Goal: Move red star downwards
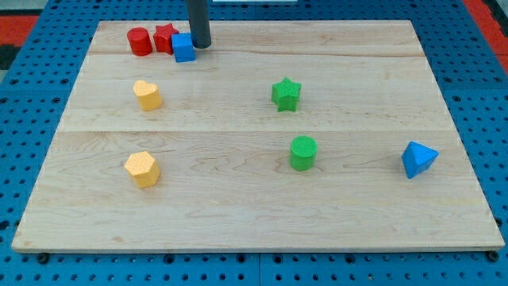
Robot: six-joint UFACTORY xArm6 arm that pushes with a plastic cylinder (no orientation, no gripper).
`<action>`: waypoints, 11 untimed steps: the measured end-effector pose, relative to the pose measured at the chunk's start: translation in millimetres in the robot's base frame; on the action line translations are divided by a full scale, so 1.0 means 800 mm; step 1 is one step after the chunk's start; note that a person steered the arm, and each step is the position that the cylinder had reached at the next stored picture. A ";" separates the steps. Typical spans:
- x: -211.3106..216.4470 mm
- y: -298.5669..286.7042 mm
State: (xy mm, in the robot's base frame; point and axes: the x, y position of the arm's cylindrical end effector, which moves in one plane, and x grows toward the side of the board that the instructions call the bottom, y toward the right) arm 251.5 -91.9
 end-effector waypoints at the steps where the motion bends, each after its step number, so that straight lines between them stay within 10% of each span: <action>1: 0.000 -0.005; 6: -0.075 -0.073; 11: -0.022 -0.089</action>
